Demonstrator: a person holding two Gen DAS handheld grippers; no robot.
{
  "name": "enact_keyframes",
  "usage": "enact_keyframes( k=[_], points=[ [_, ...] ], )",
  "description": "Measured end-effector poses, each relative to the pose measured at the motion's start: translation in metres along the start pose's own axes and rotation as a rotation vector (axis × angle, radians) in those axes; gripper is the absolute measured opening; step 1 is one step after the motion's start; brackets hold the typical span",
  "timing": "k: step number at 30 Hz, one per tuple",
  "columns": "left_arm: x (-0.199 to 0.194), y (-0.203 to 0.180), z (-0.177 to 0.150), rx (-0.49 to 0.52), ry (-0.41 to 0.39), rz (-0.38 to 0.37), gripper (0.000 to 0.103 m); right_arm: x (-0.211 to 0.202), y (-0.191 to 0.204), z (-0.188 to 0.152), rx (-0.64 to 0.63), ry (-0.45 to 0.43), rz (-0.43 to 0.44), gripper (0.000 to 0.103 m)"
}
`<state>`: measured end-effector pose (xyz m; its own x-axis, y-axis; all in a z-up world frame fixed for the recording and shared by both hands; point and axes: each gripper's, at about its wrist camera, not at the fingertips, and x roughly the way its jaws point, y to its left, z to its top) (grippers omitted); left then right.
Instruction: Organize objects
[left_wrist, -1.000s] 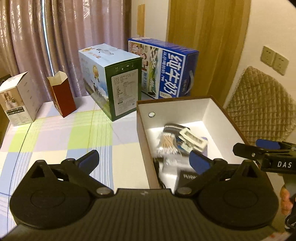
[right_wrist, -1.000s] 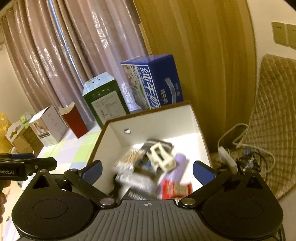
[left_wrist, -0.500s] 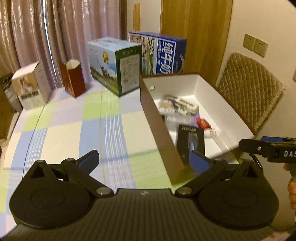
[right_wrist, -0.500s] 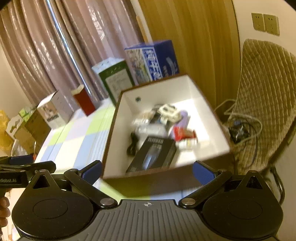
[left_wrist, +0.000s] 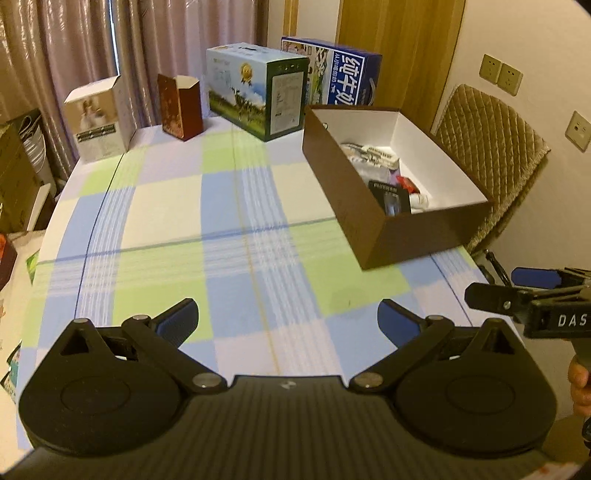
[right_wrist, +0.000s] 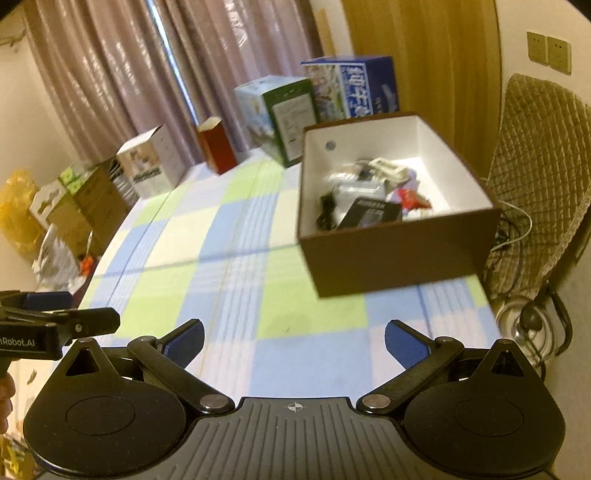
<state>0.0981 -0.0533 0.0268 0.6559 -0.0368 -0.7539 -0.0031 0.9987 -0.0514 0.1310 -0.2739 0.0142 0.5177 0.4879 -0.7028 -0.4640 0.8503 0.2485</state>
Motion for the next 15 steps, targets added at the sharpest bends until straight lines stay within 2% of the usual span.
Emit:
enact_keyframes(
  k=[7,15],
  points=[
    [-0.025,0.013,-0.03,-0.01,0.005,-0.001,0.102,-0.013,0.022,-0.024,-0.013,0.012,-0.004,0.101],
    [-0.039,0.02,-0.049,-0.007,0.007,0.0,0.102,-0.023,0.035,-0.039,-0.017,0.012,-0.006,0.101]
  ],
)
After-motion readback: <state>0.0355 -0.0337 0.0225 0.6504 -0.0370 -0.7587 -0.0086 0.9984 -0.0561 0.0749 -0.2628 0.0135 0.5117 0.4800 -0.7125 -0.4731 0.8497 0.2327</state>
